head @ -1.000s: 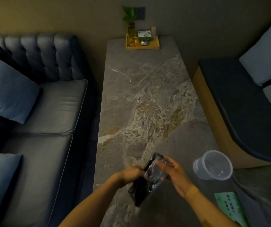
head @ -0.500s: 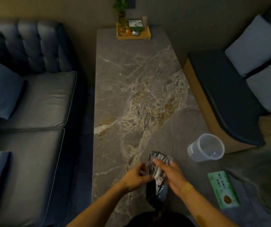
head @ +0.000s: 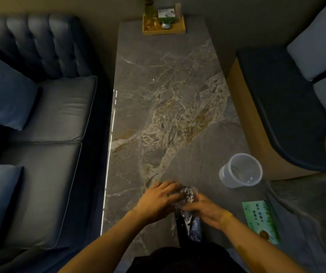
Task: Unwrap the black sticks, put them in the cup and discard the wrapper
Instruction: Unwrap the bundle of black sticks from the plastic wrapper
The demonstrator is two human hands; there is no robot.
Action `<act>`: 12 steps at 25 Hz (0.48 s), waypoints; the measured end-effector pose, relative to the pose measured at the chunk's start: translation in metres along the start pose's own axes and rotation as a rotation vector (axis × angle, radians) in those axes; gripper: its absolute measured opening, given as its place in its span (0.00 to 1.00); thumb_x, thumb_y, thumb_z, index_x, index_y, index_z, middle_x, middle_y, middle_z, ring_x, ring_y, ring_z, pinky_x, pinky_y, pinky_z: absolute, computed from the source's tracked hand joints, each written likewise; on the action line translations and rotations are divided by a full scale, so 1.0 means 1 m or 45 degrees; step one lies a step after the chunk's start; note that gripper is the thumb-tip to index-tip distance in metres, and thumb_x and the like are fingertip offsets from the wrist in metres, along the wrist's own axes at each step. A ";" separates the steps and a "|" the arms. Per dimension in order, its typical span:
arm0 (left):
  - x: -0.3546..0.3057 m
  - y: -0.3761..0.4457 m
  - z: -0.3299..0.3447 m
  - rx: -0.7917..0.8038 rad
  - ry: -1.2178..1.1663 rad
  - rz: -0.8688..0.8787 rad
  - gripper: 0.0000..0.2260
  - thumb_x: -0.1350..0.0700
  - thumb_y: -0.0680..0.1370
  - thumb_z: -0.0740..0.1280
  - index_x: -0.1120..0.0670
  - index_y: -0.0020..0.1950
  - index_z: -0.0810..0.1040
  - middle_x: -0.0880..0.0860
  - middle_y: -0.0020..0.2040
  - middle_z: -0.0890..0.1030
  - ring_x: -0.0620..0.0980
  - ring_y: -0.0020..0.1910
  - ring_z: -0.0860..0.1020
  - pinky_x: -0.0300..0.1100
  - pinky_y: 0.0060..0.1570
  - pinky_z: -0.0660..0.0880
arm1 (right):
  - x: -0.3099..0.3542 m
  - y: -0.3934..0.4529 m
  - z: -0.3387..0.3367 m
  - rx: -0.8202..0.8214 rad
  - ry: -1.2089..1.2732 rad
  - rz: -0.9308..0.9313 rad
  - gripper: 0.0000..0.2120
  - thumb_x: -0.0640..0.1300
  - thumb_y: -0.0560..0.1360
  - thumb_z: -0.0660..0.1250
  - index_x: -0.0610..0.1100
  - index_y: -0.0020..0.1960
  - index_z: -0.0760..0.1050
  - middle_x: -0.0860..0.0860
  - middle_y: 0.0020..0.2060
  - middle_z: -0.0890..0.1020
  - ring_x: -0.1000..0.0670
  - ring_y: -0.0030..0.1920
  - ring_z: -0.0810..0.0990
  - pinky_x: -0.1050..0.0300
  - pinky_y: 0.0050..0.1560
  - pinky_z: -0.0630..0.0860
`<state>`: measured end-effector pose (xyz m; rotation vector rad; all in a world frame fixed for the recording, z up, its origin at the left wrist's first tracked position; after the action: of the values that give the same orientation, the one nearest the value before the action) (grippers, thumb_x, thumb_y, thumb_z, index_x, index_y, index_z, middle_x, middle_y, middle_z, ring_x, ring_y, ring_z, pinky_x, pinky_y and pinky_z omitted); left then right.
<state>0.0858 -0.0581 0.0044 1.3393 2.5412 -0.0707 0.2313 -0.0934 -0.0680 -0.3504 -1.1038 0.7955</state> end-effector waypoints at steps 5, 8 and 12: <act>-0.007 0.004 0.008 -0.055 -0.105 -0.123 0.12 0.49 0.76 0.66 0.46 0.59 0.80 0.49 0.63 0.79 0.51 0.57 0.79 0.44 0.49 0.78 | 0.001 -0.019 -0.012 0.256 -0.211 0.070 0.38 0.25 0.63 0.72 0.48 0.69 0.70 0.46 0.63 0.80 0.47 0.64 0.77 0.53 0.61 0.76; -0.009 0.007 0.009 -0.113 -0.273 -0.301 0.10 0.48 0.79 0.64 0.47 0.57 0.80 0.46 0.61 0.80 0.50 0.54 0.80 0.46 0.47 0.77 | 0.002 -0.020 -0.016 0.246 -0.283 0.067 0.38 0.27 0.64 0.73 0.49 0.69 0.70 0.51 0.62 0.81 0.50 0.63 0.77 0.56 0.57 0.77; 0.000 0.015 0.009 -0.270 -0.690 -0.696 0.09 0.46 0.79 0.63 0.48 0.51 0.79 0.45 0.48 0.83 0.44 0.47 0.81 0.43 0.45 0.78 | 0.008 -0.015 -0.024 -0.022 -0.288 -0.037 0.20 0.39 0.73 0.72 0.48 0.63 0.75 0.50 0.58 0.83 0.51 0.60 0.80 0.59 0.60 0.76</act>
<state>0.1000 -0.0515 -0.0028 0.4362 2.2755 -0.2270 0.2604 -0.0951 -0.0643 -0.2627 -1.3251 0.8142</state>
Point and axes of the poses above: each hand's wrist, its own y-axis towards the middle knuckle, its own z-axis out of the palm, x = y × z, the point moved 5 cm from there along y, towards the middle knuckle
